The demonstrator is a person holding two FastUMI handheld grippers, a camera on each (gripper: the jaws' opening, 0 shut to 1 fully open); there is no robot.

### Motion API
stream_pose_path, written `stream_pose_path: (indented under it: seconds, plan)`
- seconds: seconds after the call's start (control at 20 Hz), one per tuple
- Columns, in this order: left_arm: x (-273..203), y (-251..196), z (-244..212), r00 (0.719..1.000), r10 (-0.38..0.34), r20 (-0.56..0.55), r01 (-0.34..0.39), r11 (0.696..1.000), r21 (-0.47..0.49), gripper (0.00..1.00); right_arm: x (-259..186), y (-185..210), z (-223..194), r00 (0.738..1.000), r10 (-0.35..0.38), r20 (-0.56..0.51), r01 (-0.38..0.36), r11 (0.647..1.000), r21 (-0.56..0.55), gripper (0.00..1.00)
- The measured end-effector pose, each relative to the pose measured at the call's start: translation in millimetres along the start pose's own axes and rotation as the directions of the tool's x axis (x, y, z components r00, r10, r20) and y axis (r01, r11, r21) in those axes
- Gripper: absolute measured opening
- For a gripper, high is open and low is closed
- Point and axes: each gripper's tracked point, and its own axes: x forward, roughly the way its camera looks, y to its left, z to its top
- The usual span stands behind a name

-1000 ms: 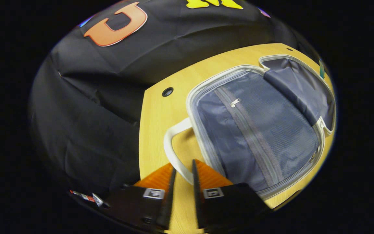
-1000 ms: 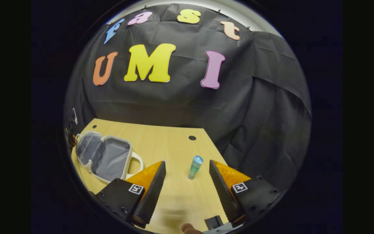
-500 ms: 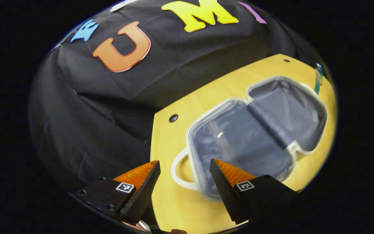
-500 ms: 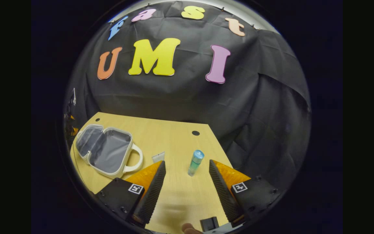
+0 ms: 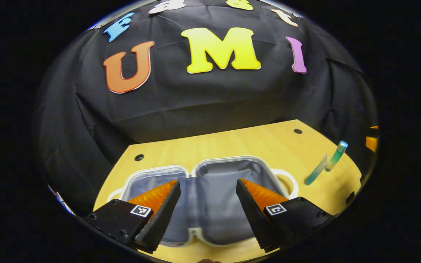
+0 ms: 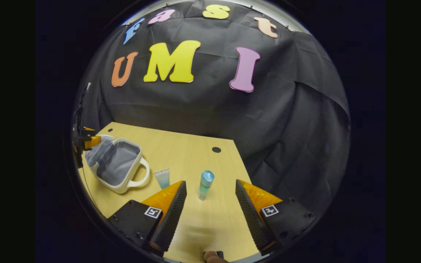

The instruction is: First open the suitcase, pack the skin care products into it, and then close the suitcase.

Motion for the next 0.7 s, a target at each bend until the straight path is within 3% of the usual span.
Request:
stream_pose_path:
  seconds: [0.25,0.45,0.7]
  plan:
    - [8.2,-114.2,-7.7,0.988,-0.155,-0.028,0.155,0.988,0.0,0.98,6.1,-28.8,-9.9,1.0,0.008,-0.026,-0.008,1.0,-0.007,0.8]
    - [9.1,-197.6,-24.3,0.95,-0.303,-0.073,0.307,0.951,0.044,0.98,8.3,-50.7,-18.7,0.999,0.009,-0.043,-0.01,1.0,-0.021,0.8]
    - [33.5,-253.6,-52.9,0.928,-0.346,-0.134,0.355,0.934,0.046,0.98,9.1,-66.2,-34.2,0.996,0.019,-0.089,-0.023,0.999,-0.046,0.8]
